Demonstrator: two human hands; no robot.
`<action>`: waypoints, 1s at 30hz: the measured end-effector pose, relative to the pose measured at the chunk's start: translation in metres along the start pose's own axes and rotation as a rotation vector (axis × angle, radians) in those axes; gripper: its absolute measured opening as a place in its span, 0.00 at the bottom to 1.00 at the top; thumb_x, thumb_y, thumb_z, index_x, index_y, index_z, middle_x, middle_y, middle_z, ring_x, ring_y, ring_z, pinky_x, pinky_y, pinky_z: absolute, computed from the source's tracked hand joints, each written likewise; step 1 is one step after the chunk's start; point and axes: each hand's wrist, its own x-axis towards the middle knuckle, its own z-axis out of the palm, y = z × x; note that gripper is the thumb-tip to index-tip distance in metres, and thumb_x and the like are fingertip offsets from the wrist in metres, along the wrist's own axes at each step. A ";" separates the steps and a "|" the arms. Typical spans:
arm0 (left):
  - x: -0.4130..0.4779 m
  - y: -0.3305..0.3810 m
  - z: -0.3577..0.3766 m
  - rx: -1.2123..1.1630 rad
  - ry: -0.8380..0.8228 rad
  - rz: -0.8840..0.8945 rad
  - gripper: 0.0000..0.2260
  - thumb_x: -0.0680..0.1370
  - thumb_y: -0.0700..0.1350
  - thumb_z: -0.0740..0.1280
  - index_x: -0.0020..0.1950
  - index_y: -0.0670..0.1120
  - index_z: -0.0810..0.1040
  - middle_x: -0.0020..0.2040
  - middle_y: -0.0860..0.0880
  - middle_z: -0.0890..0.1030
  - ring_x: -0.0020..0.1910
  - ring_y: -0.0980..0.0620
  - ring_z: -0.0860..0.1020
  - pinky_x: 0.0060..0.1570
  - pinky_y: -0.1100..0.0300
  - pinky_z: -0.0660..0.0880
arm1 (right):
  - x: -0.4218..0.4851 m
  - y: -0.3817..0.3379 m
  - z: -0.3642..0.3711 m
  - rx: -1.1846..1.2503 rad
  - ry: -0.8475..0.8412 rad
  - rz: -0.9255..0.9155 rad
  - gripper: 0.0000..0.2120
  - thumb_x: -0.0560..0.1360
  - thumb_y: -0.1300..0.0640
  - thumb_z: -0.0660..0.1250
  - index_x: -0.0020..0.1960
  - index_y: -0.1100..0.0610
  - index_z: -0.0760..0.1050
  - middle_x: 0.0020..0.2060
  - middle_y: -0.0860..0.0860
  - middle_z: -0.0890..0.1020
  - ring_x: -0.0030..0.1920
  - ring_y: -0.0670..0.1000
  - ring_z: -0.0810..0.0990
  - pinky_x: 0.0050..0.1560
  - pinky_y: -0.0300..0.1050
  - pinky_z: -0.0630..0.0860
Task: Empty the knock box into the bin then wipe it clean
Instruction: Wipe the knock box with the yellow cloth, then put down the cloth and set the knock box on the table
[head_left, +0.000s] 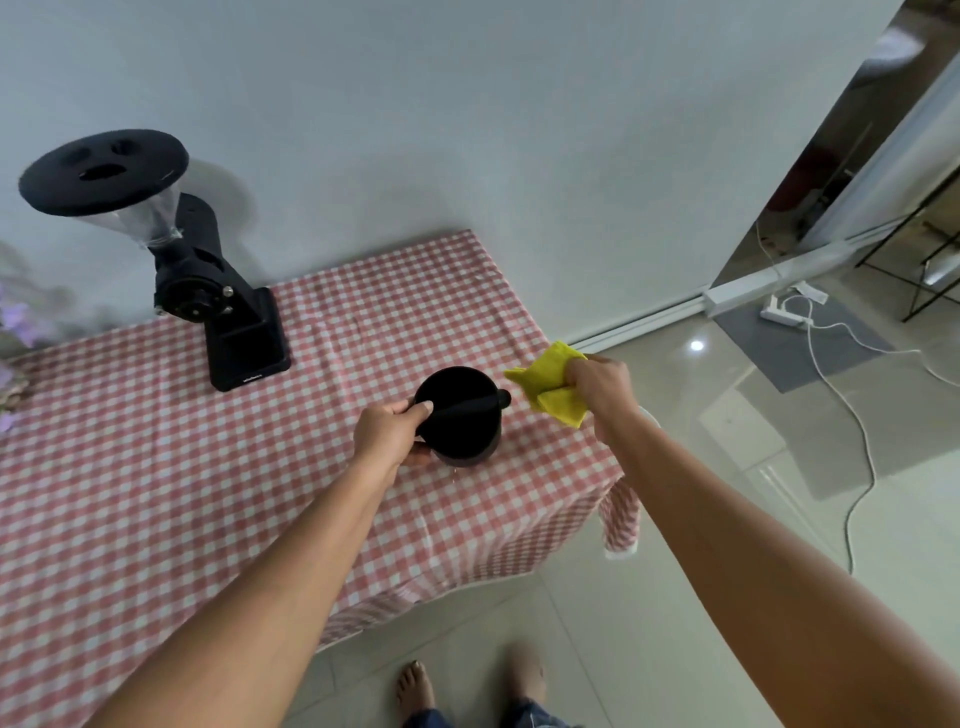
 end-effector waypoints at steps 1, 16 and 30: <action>0.001 0.000 0.001 0.001 0.005 0.000 0.18 0.78 0.45 0.72 0.67 0.40 0.78 0.42 0.52 0.82 0.37 0.46 0.86 0.27 0.59 0.80 | 0.001 0.000 -0.004 0.016 0.001 0.001 0.11 0.66 0.67 0.61 0.32 0.56 0.77 0.24 0.48 0.77 0.27 0.50 0.75 0.27 0.38 0.71; 0.007 0.002 0.005 0.034 -0.041 -0.003 0.19 0.79 0.46 0.72 0.68 0.41 0.78 0.54 0.43 0.84 0.42 0.44 0.86 0.36 0.53 0.84 | 0.003 0.019 -0.011 0.262 -0.213 0.177 0.09 0.73 0.62 0.73 0.52 0.62 0.78 0.50 0.60 0.84 0.51 0.61 0.84 0.55 0.61 0.80; 0.002 0.002 0.003 0.052 -0.023 0.003 0.15 0.79 0.47 0.72 0.64 0.42 0.80 0.48 0.46 0.85 0.35 0.45 0.86 0.32 0.54 0.83 | -0.009 0.018 -0.007 -0.346 -0.136 -0.341 0.09 0.74 0.63 0.67 0.46 0.51 0.81 0.39 0.51 0.81 0.44 0.53 0.79 0.44 0.45 0.74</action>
